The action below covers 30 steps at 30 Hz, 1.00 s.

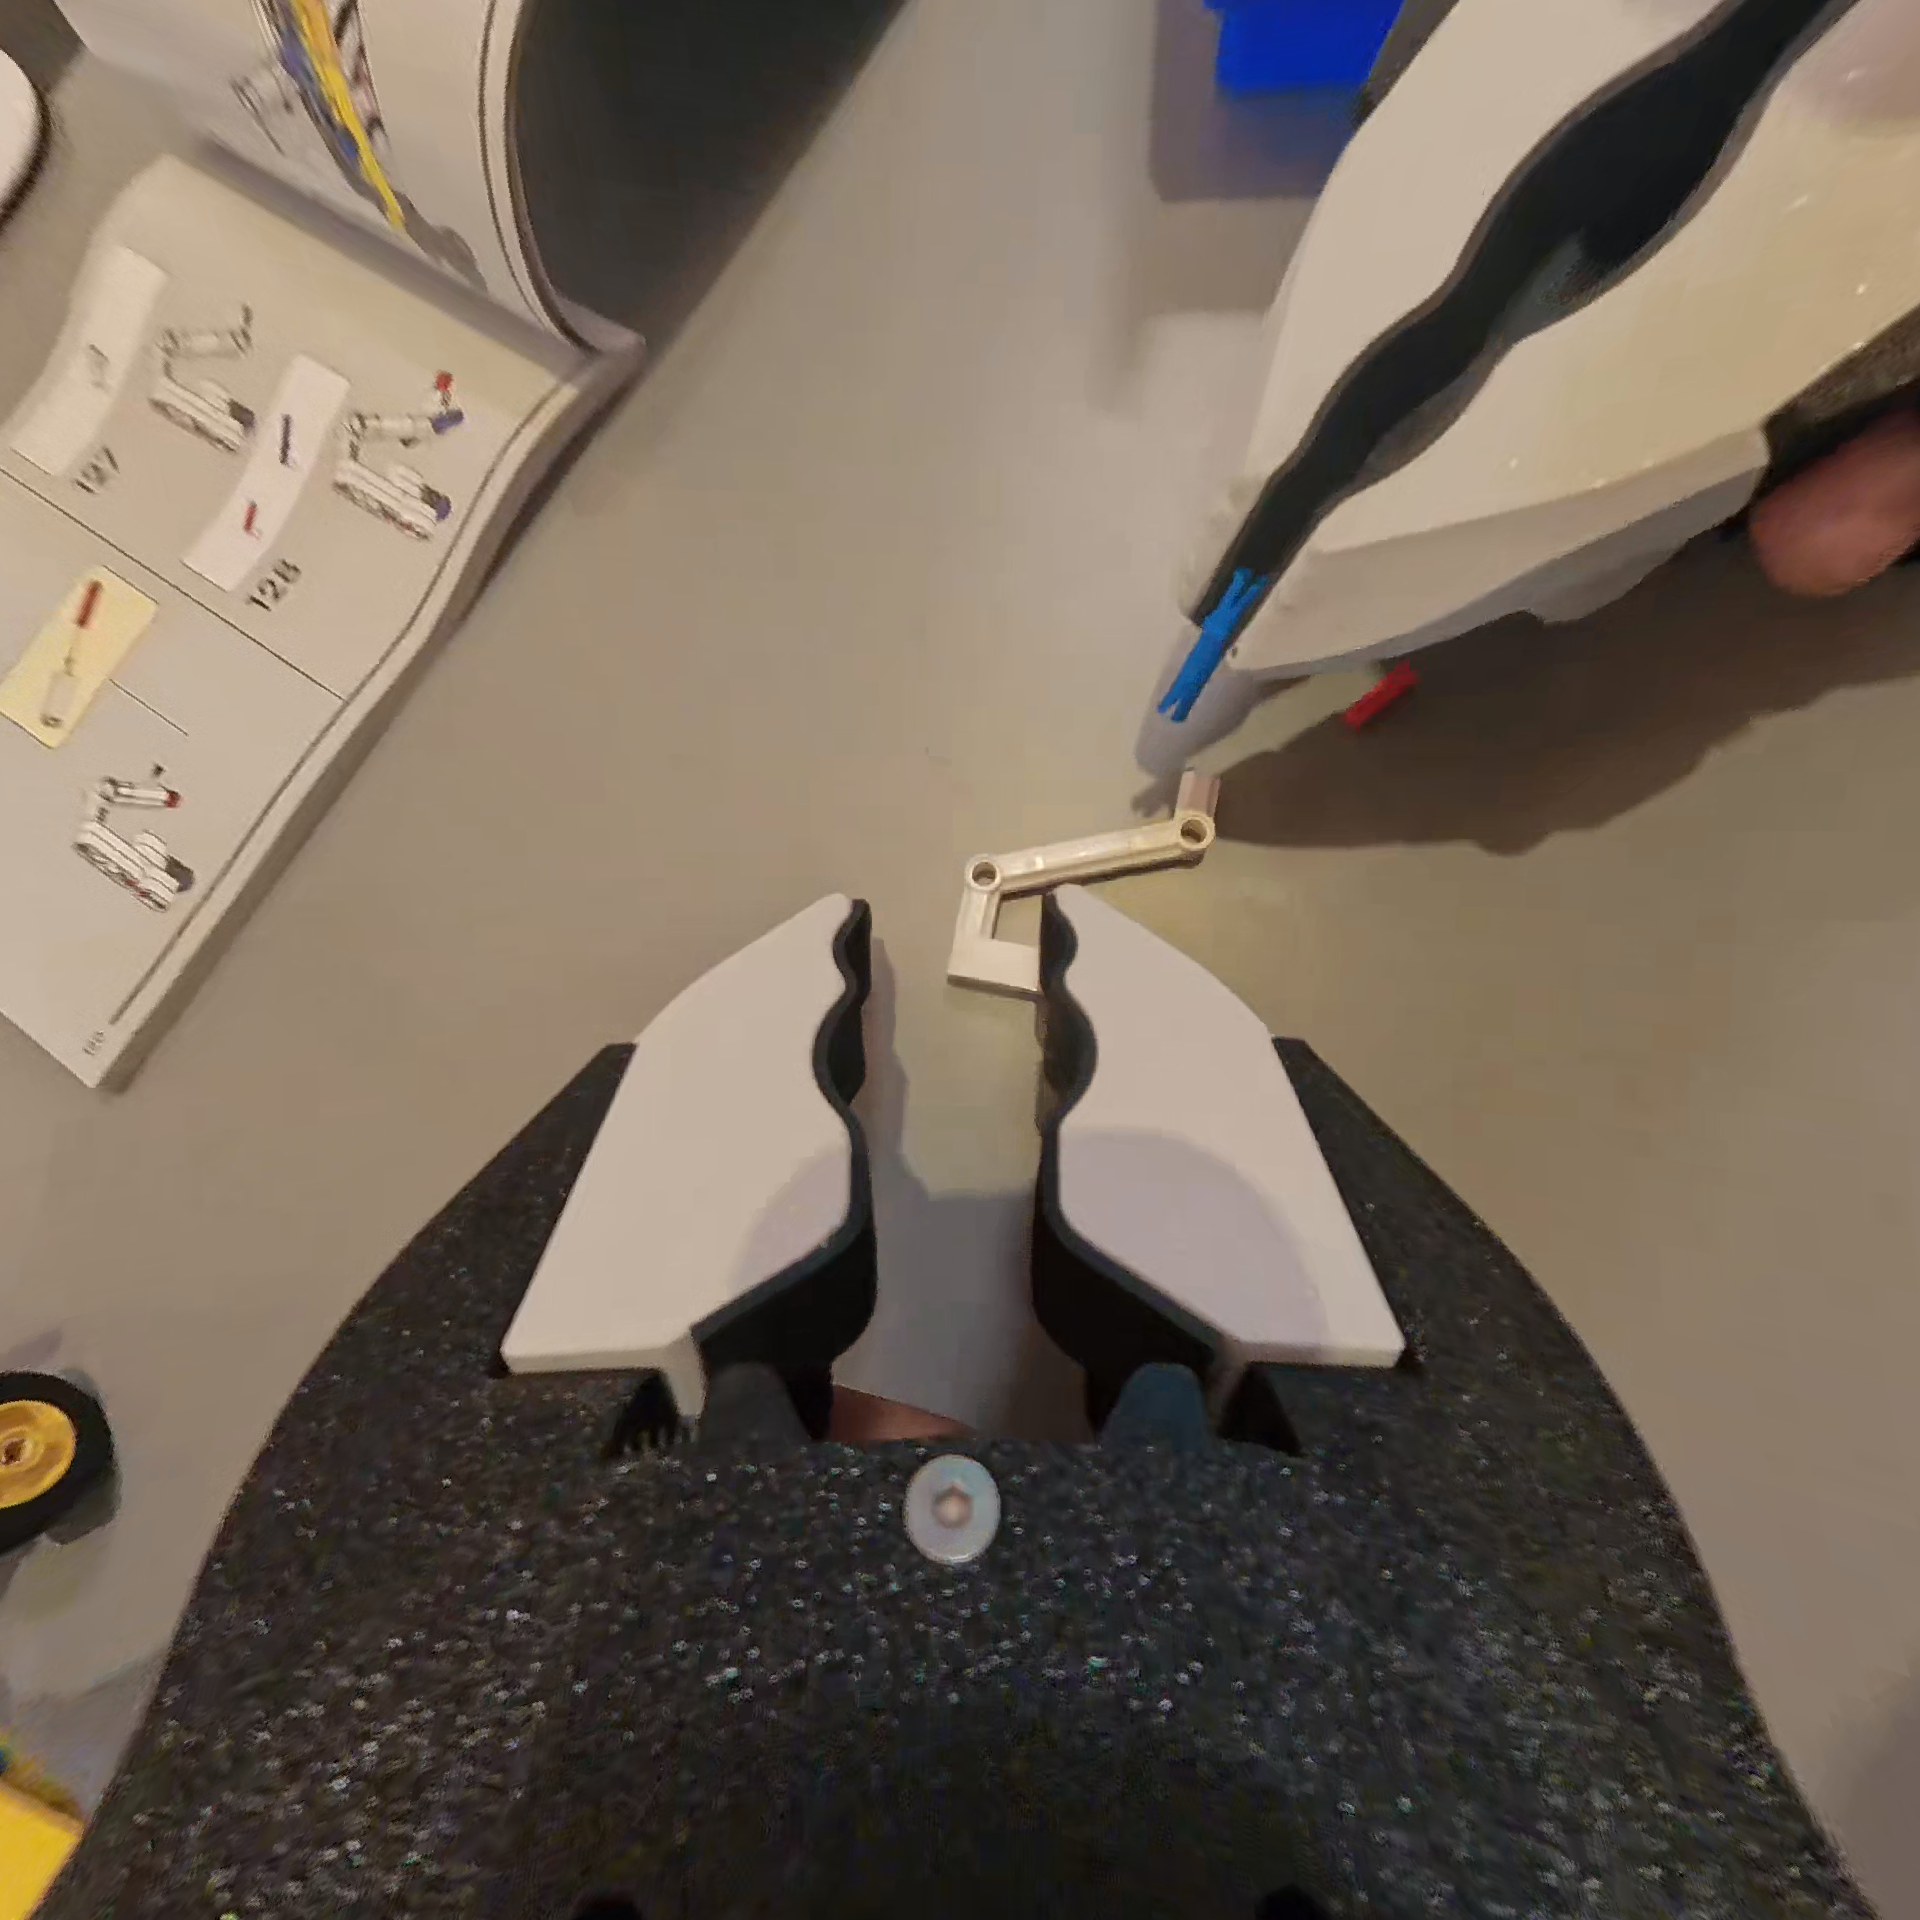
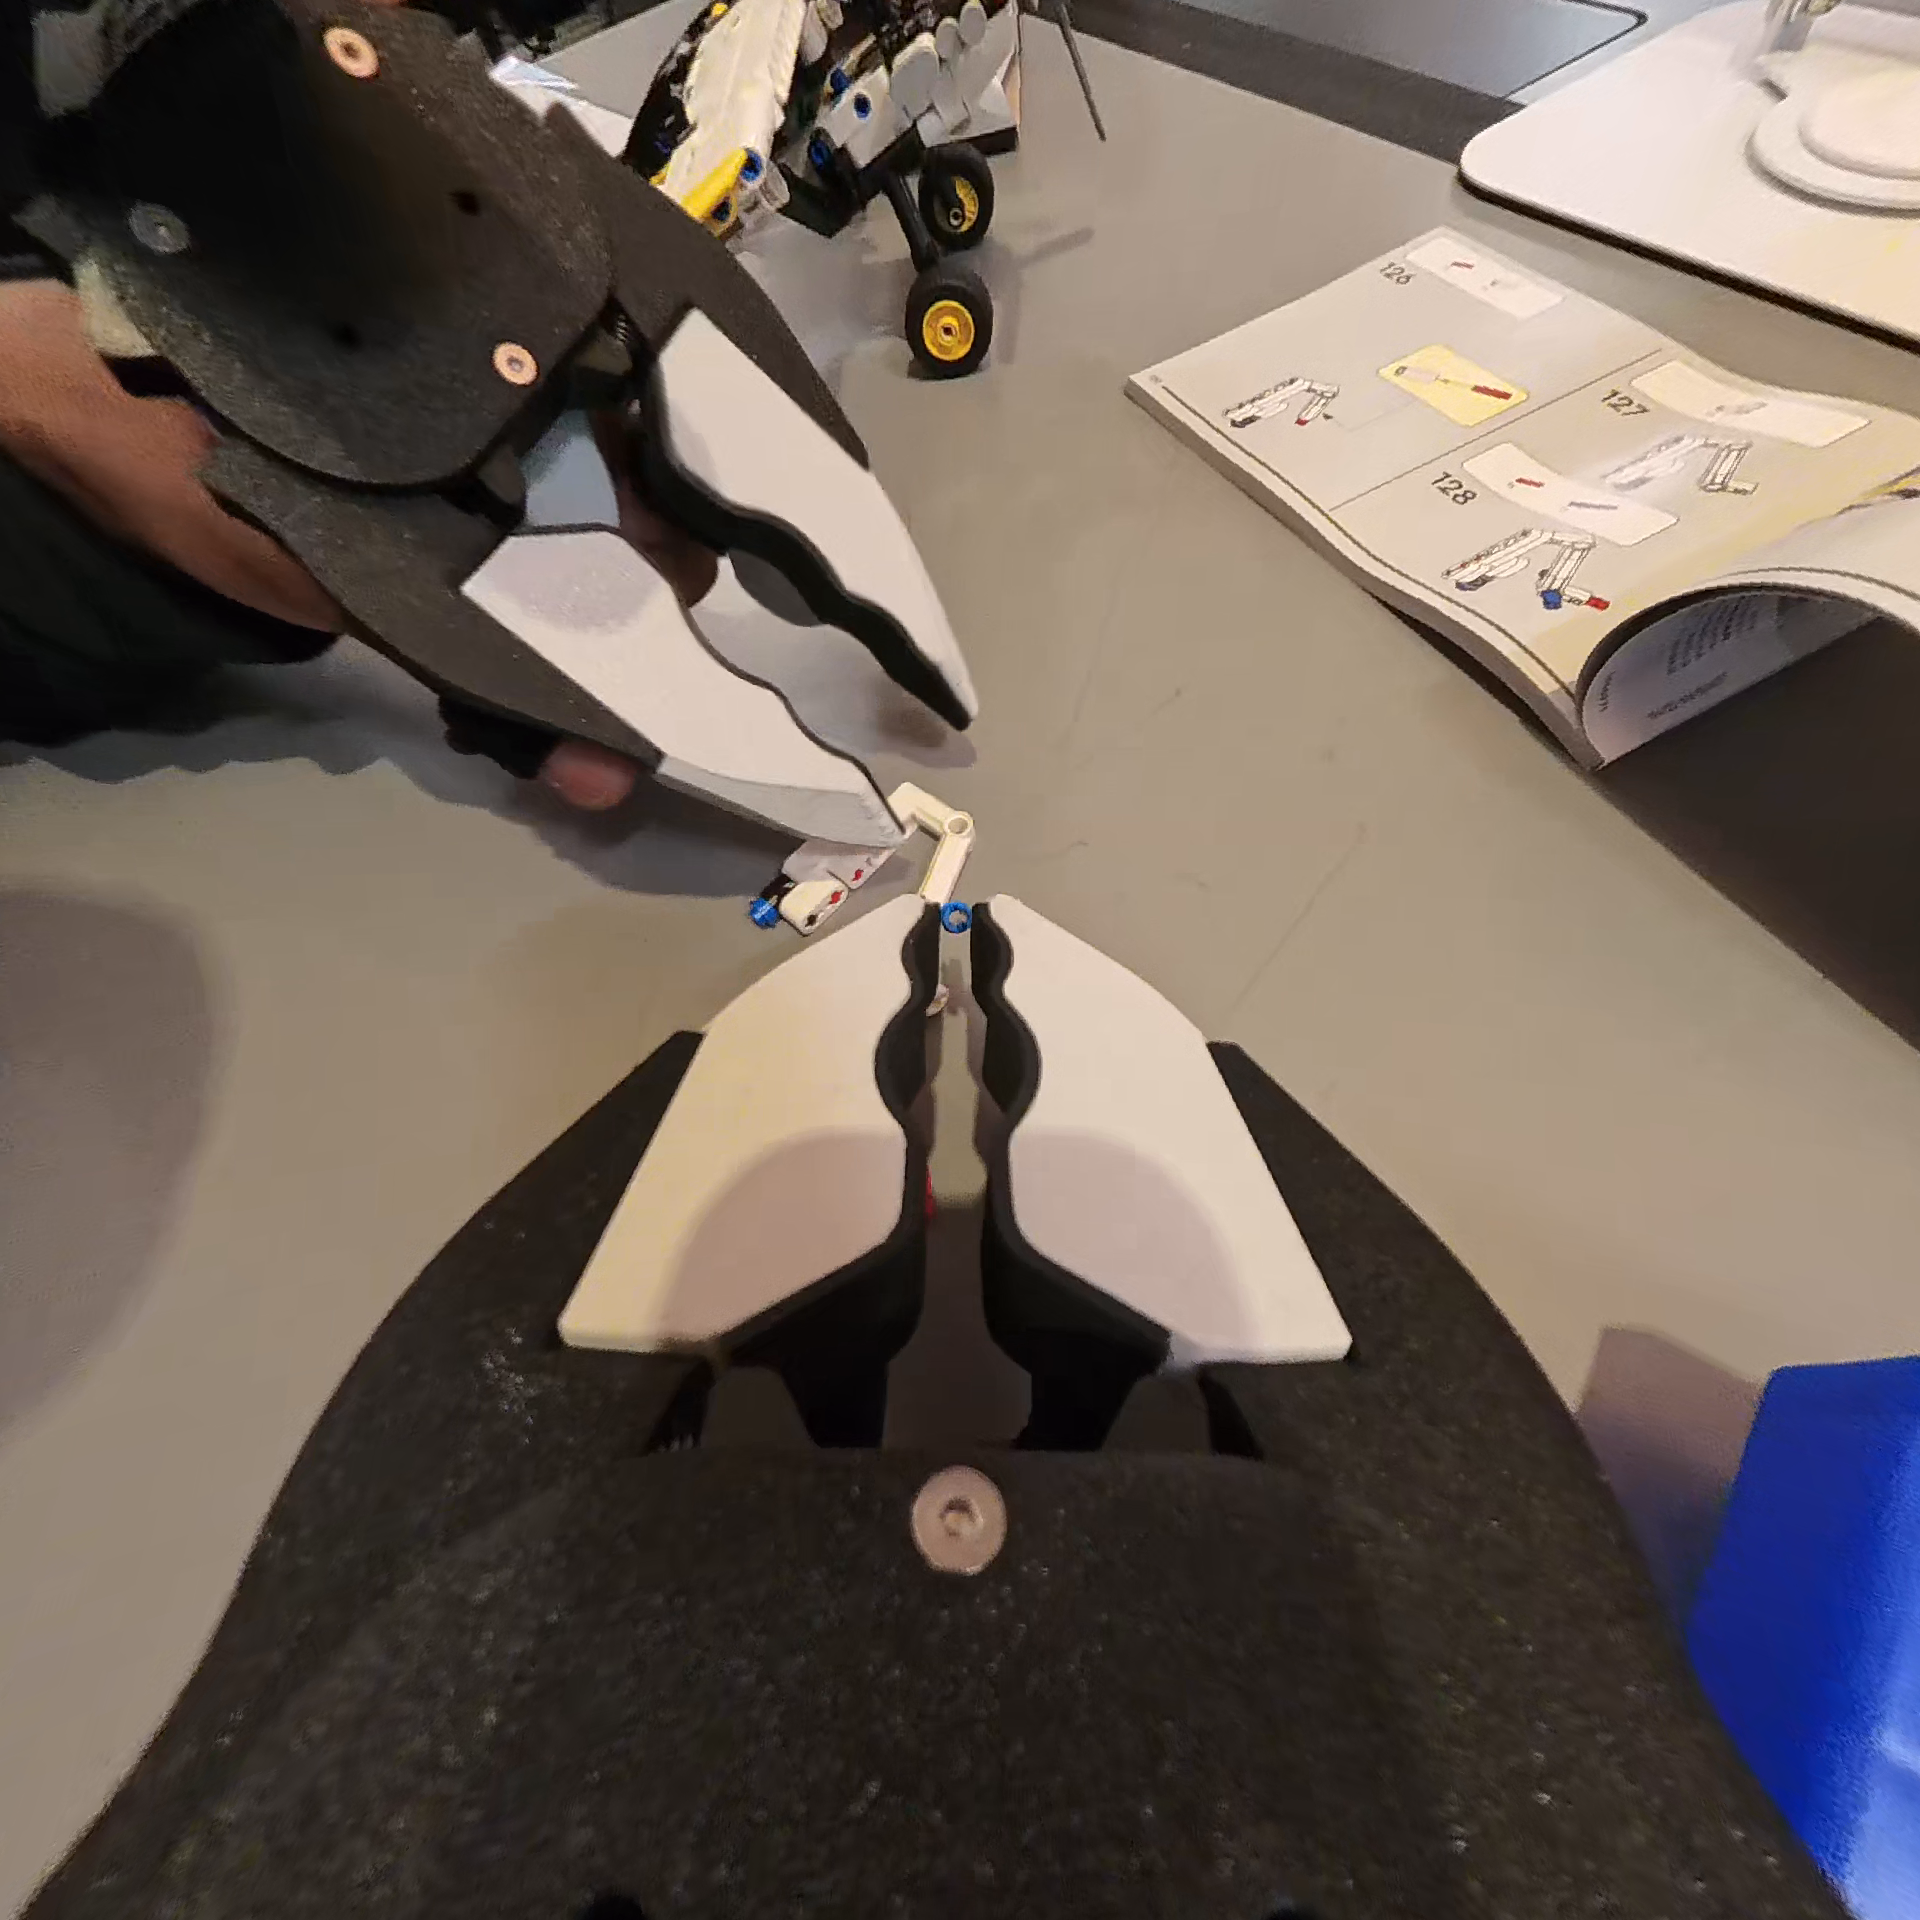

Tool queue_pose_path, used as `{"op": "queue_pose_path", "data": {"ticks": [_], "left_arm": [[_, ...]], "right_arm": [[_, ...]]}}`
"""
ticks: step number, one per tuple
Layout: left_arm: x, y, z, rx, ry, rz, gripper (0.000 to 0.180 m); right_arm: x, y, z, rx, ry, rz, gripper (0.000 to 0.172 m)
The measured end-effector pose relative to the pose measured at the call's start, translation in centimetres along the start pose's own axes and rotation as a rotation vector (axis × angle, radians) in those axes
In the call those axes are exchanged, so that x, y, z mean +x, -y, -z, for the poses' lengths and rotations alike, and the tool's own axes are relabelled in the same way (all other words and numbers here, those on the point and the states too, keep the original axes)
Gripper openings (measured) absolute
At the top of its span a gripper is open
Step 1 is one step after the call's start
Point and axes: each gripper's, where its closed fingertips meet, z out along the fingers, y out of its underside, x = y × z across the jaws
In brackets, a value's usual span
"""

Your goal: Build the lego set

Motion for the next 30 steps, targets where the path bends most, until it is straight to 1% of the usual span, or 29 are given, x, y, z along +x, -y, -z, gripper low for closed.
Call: {"op": "queue_pose_path", "data": {"ticks": [4,6,7,8,9,14,18,21,25,30], "left_arm": [[0.2,-0.7,-1.0,-0.056,-0.045,0.032,0.03],[0.4,-0.5,-1.2,-0.045,-0.054,0.035,0.025],[0.5,-0.4,-1.2,-0.045,-0.056,0.023,0.02],[0.5,-0.4,-1.3,-0.042,-0.052,0.011,0.01],[0.4,-0.4,-1.3,-0.036,-0.045,-0.004,0.008],[0.3,-0.1,-1.2,0.011,-0.031,-0.028,0.007],[-0.8,0.5,-0.8,0.082,0.068,-0.043,0.007],[-1.0,0.9,-0.5,0.12,0.103,-0.046,0.007],[-0.5,0.8,-0.5,0.12,0.093,-0.057,0.007],[0.1,0.7,-0.5,0.128,0.063,-0.028,0.007]], "right_arm": [[-0.2,-0.3,-0.3,-0.018,-0.003,0.014,0.005],[-0.2,-0.3,-0.4,-0.025,-0.008,0.022,0.005],[-0.2,-0.4,-0.4,-0.03,-0.01,0.028,0.005],[-0.3,-0.4,-0.4,-0.032,-0.011,0.034,0.005],[-0.3,-0.5,-0.4,-0.034,-0.011,0.04,0.005],[-0.3,-0.7,-0.4,-0.05,-0.026,0.068,0.005],[-0.4,-0.6,-0.3,-0.042,-0.027,0.1,0.005],[-0.5,-0.6,-0.2,-0.046,-0.037,0.139,0.005],[-0.4,-0.8,-0.5,-0.061,-0.072,0.213,0.005],[-0.3,-0.8,-0.5,-0.058,-0.082,0.213,0.005]]}}
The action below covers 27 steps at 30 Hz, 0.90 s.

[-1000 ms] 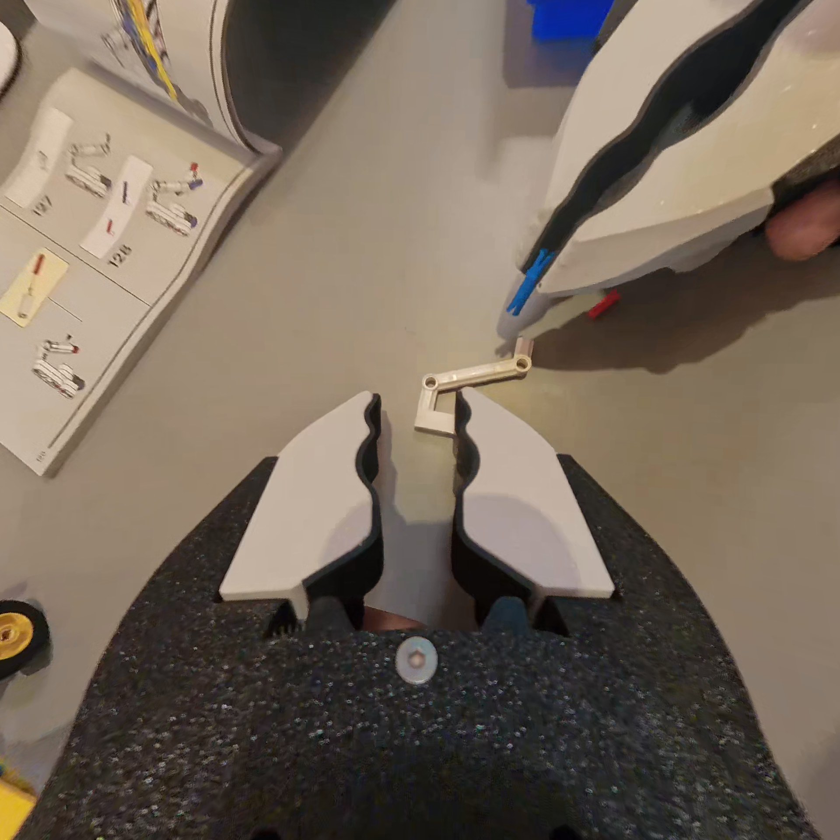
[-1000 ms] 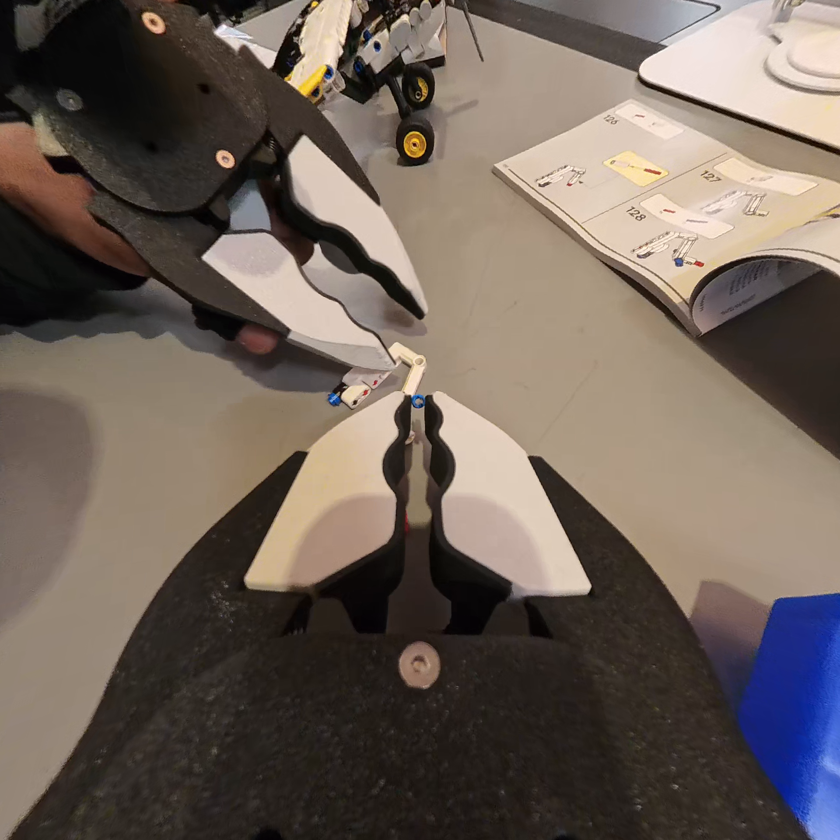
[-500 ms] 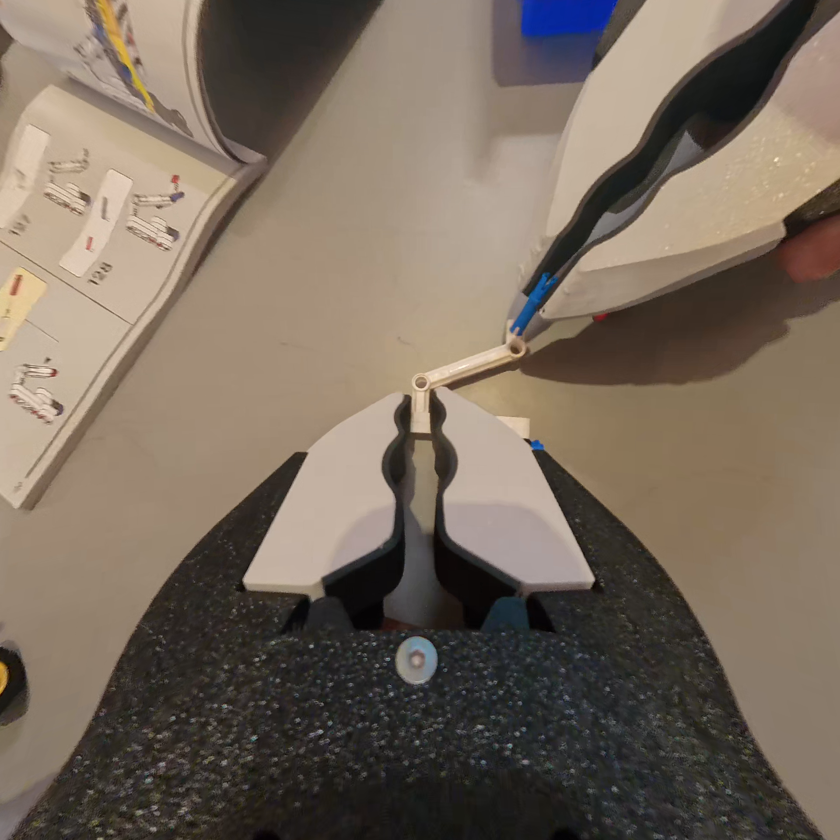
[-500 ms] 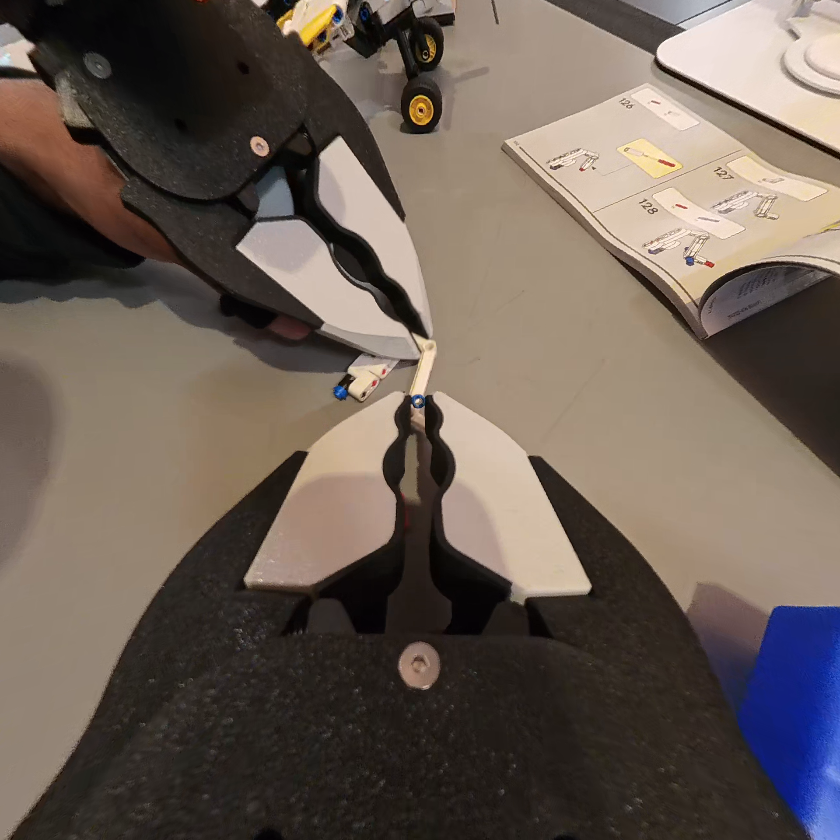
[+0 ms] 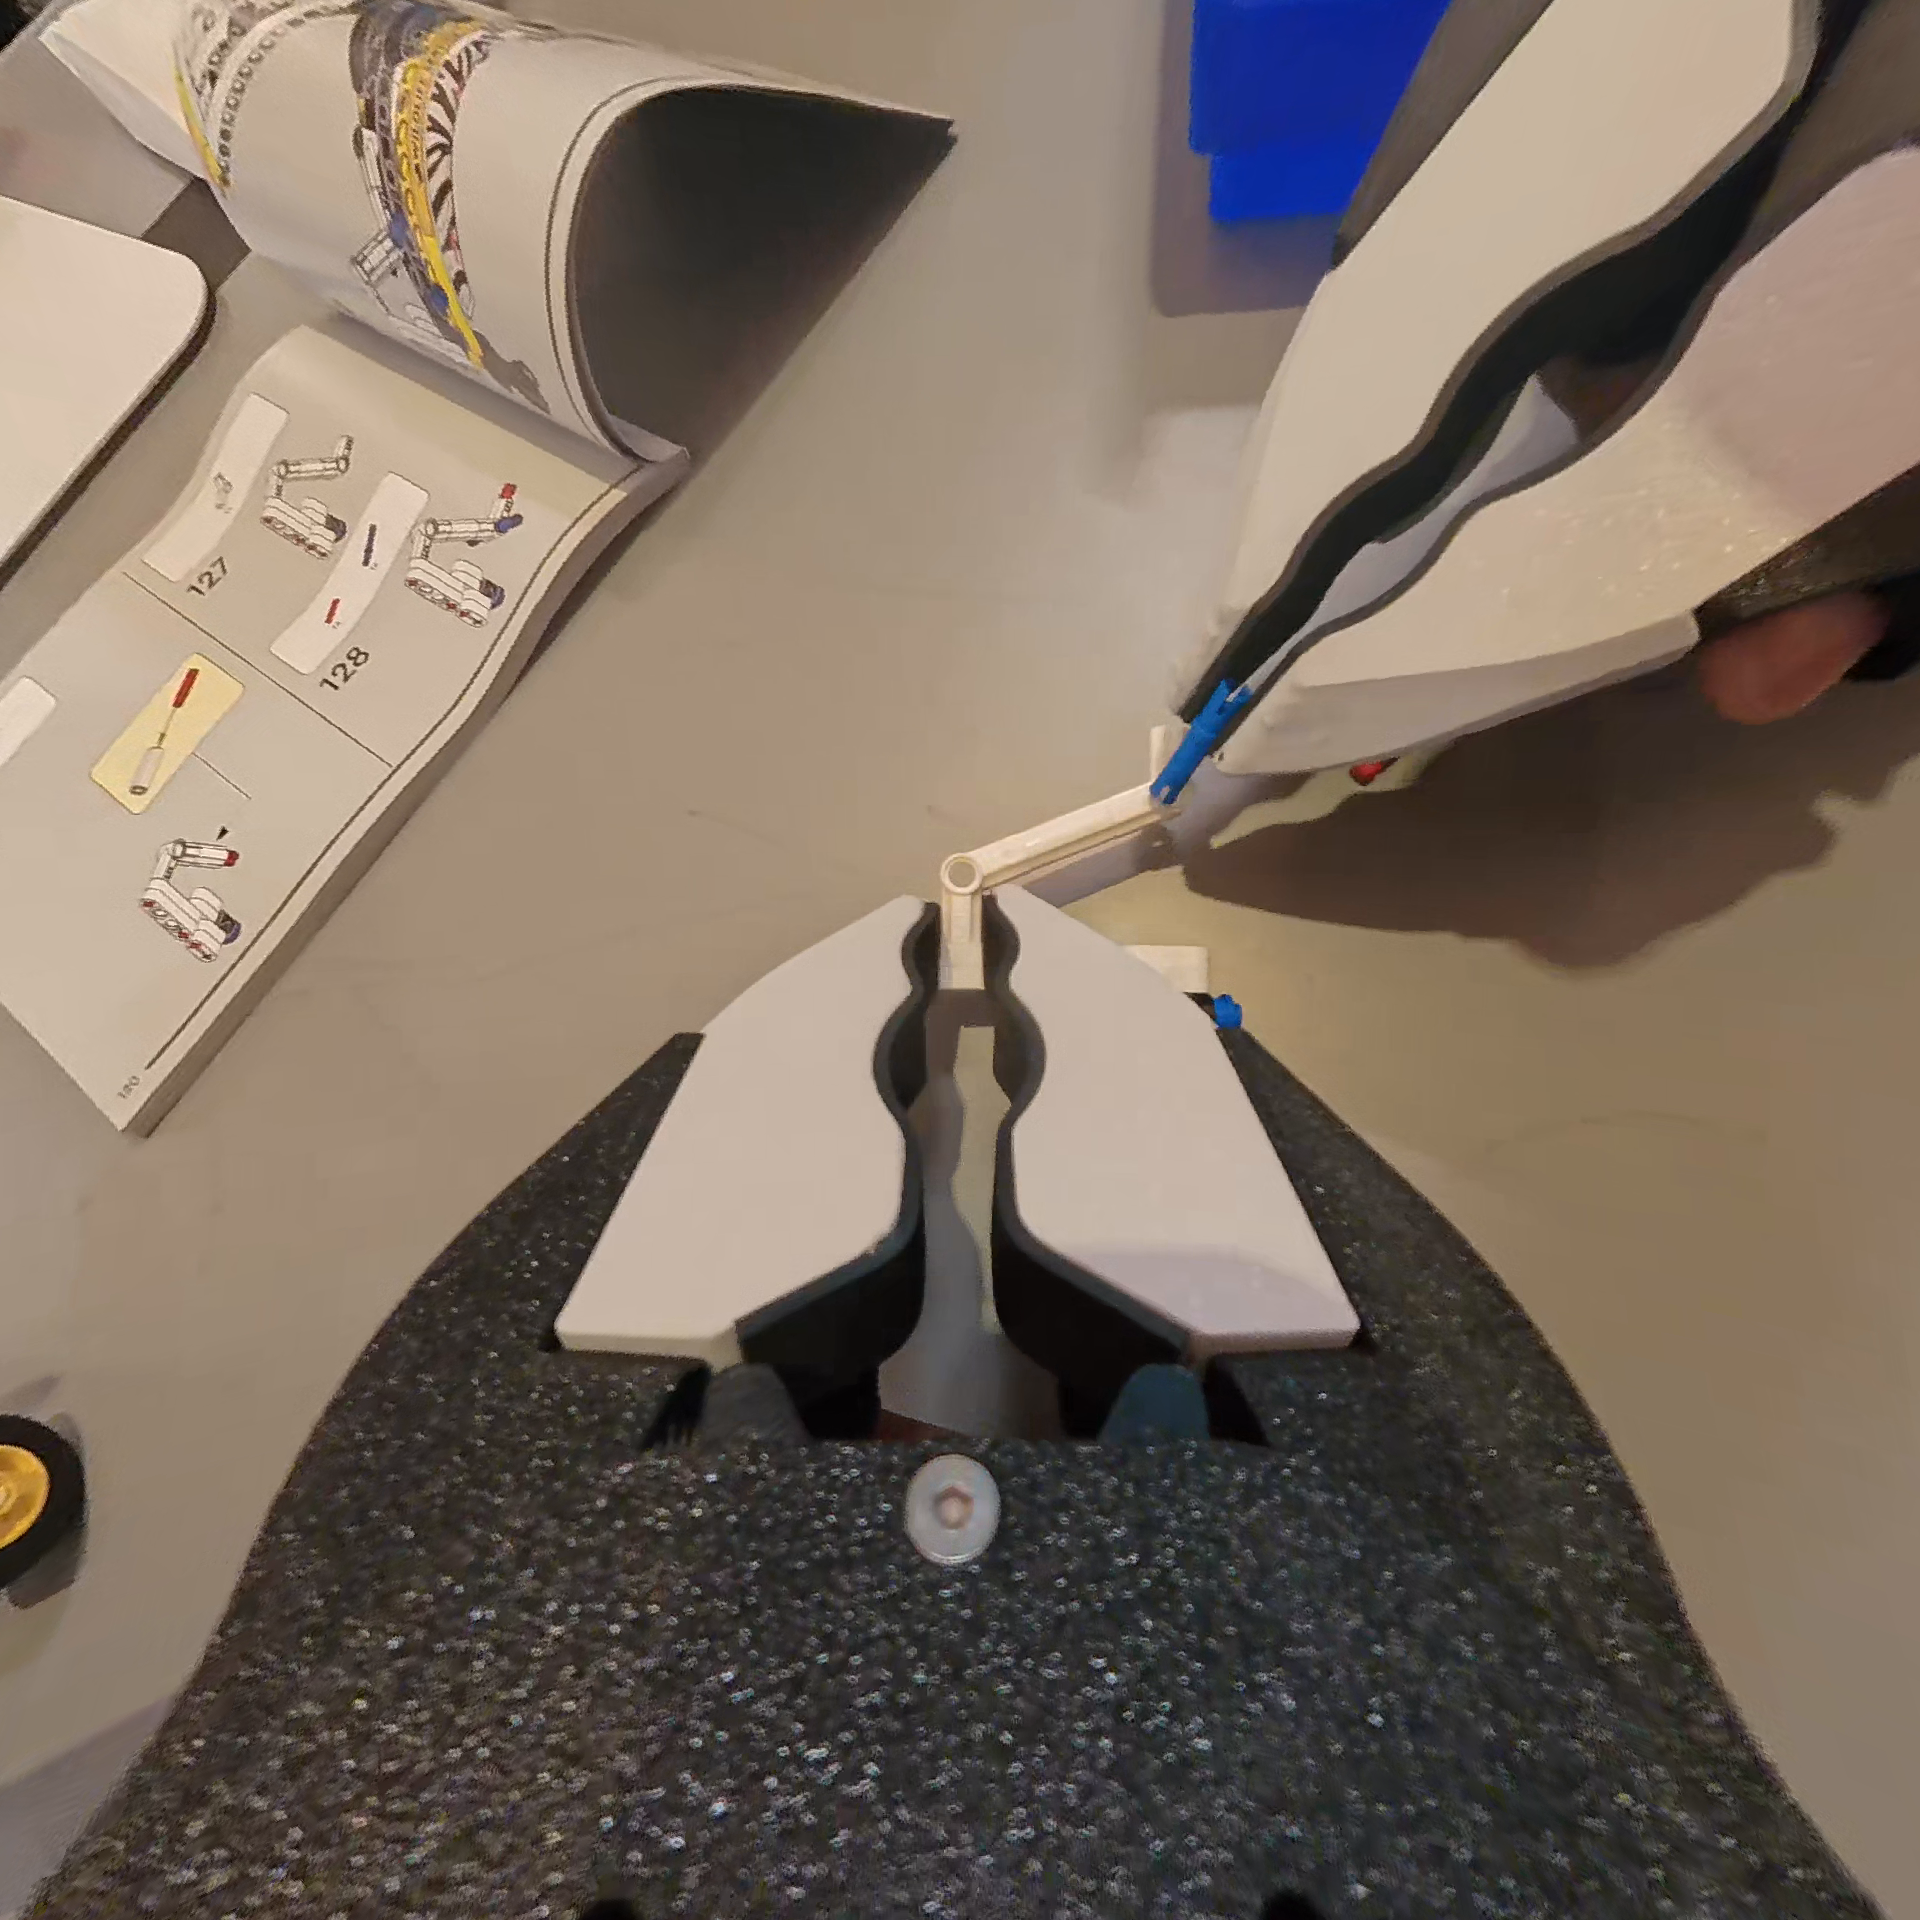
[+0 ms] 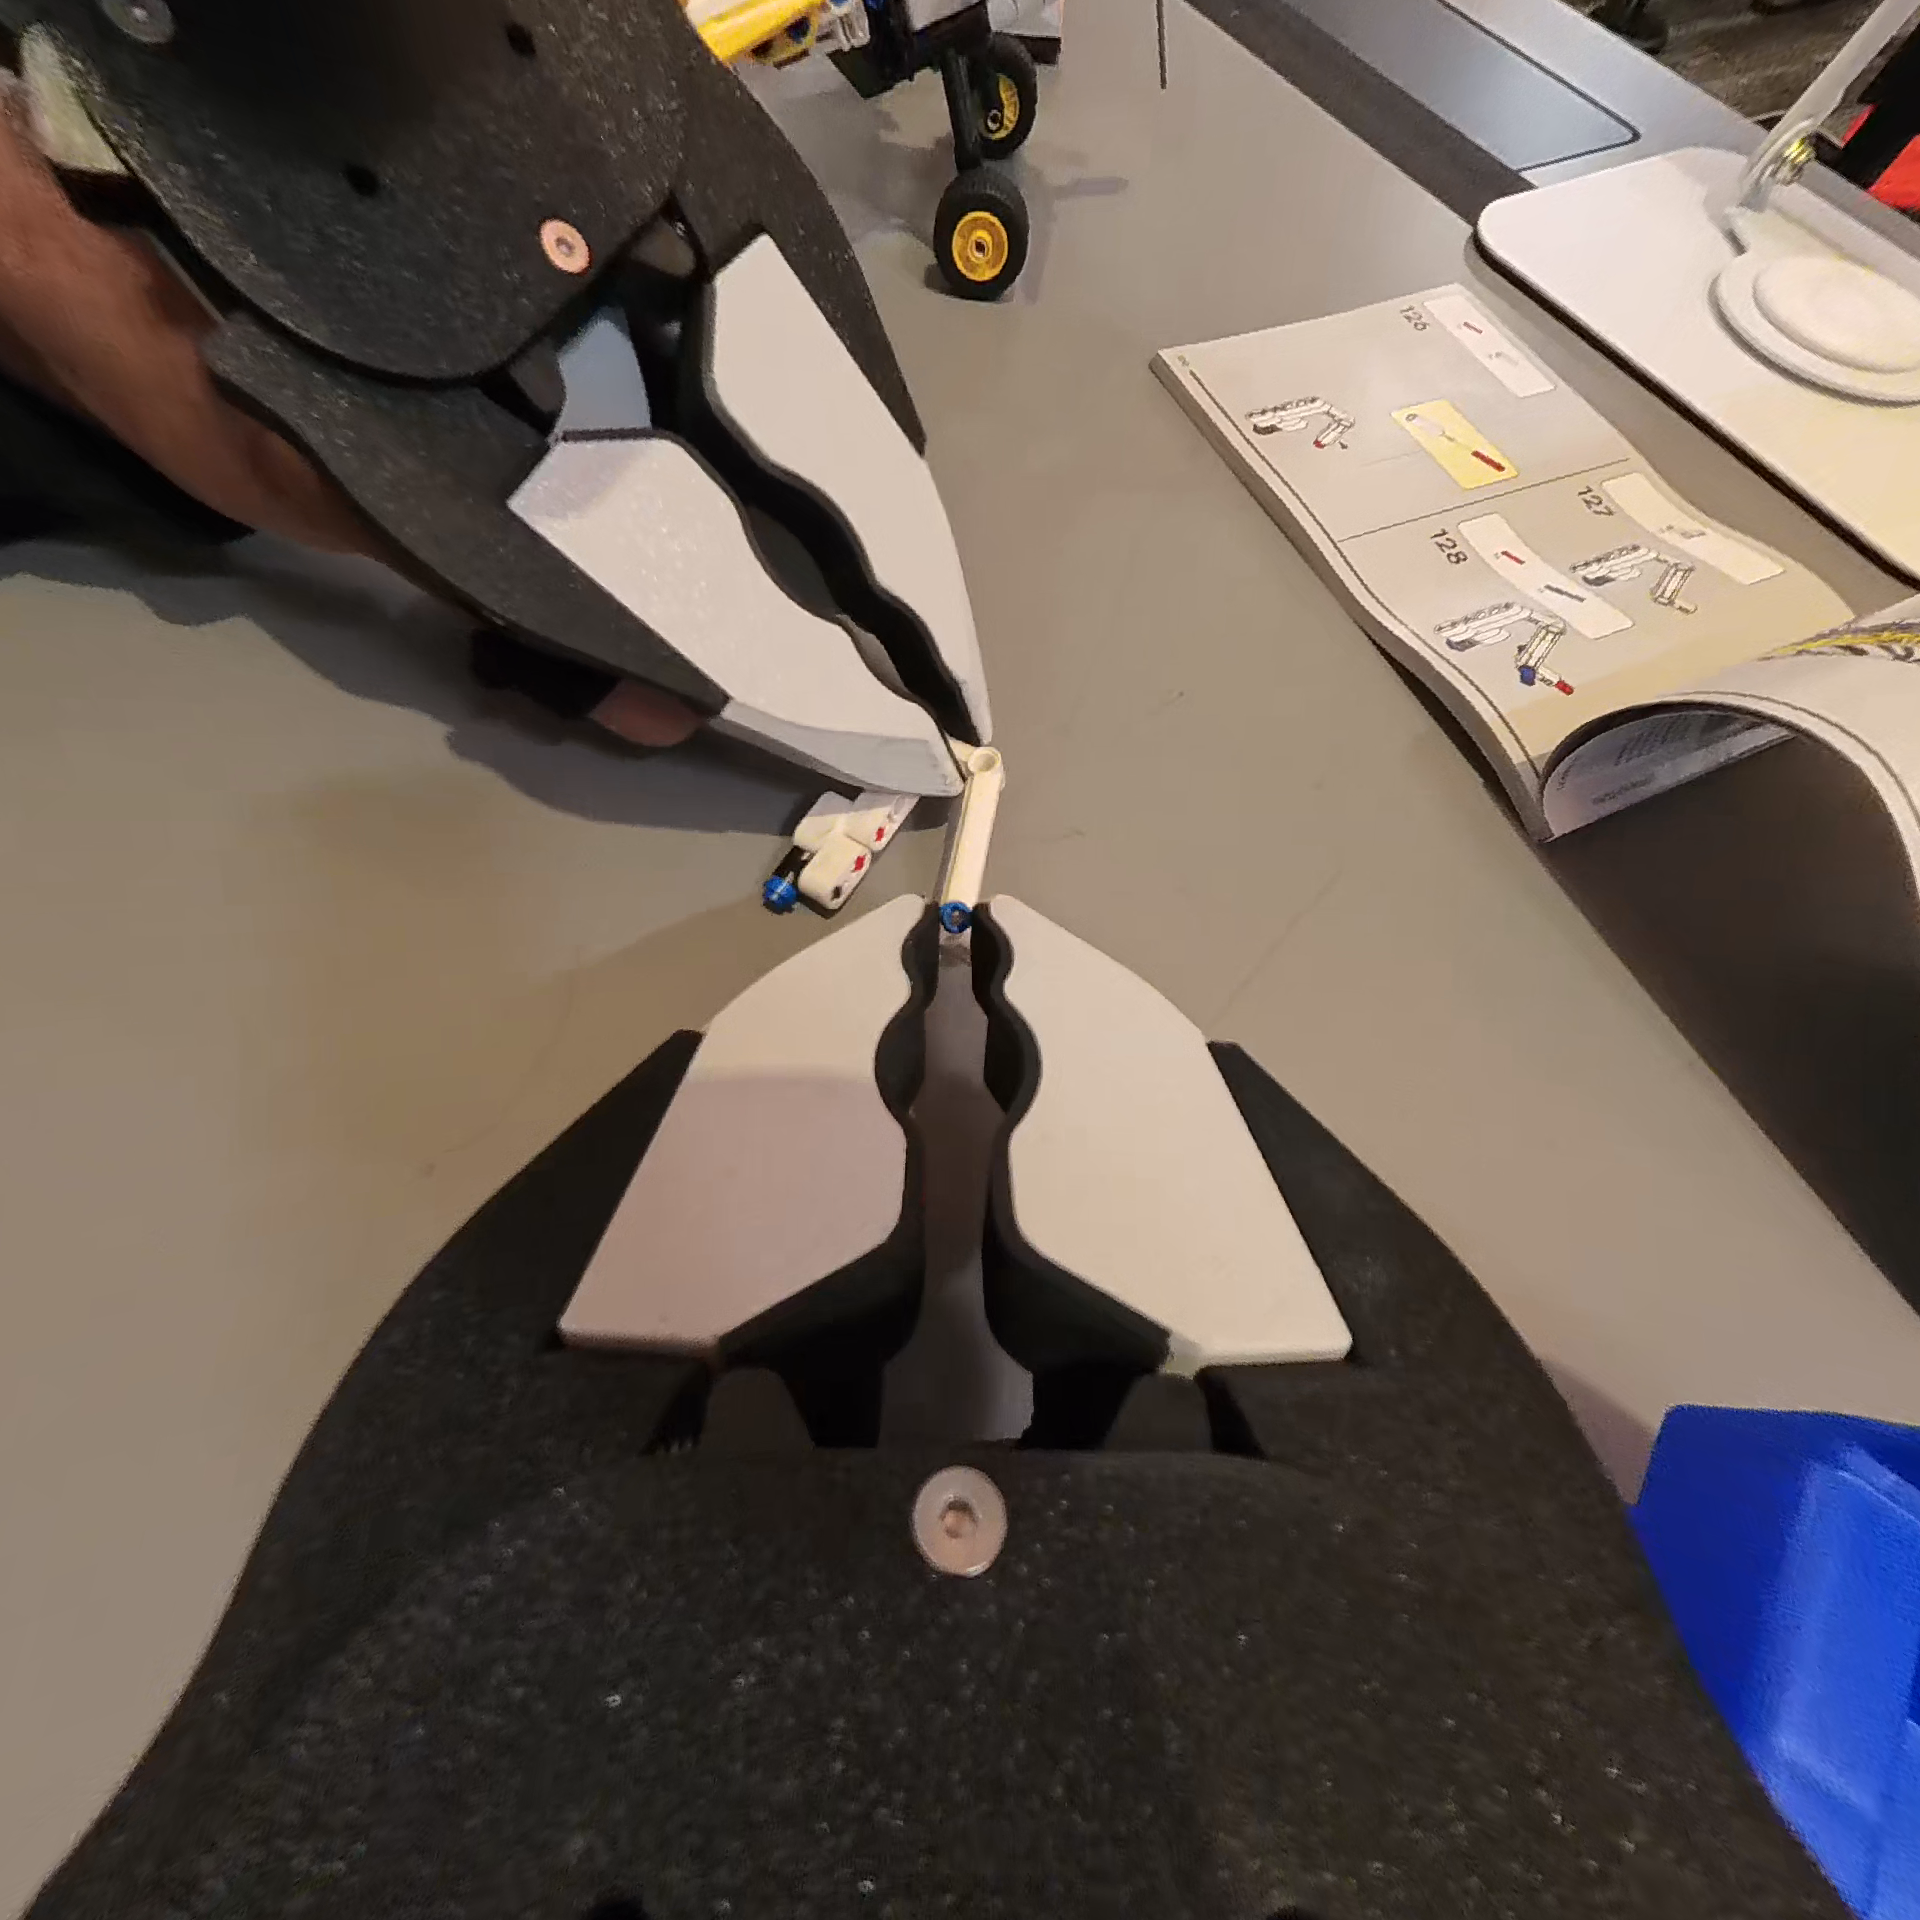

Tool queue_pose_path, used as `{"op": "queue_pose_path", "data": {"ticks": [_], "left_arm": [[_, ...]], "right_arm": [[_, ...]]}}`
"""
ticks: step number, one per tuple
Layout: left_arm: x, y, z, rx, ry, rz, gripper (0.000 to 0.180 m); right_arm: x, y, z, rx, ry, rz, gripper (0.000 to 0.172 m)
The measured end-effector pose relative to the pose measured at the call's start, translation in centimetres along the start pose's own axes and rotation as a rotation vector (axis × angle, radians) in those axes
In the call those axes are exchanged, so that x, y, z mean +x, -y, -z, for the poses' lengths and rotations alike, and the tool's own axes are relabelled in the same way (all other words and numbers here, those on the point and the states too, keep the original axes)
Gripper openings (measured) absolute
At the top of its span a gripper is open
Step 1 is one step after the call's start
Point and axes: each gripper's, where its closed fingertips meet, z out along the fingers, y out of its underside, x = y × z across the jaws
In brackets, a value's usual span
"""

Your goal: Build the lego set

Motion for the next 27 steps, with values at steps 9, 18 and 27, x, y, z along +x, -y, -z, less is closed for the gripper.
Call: {"op": "queue_pose_path", "data": {"ticks": [9,18,27], "left_arm": [[0.38,-0.06,-0.02,0.007,-0.009,0.013,0.007],[0.35,0.38,0.14,0.039,-0.012,0.036,0.007],[0.48,0.64,0.26,0.058,-0.014,0.026,0.007]], "right_arm": [[-0.06,-0.24,-0.24,-0.016,-0.012,0.023,0.005],[0.1,-0.39,-0.21,-0.024,-0.017,0.02,0.005],[0.06,-0.58,-0.15,-0.034,-0.004,0.017,0.005]]}}
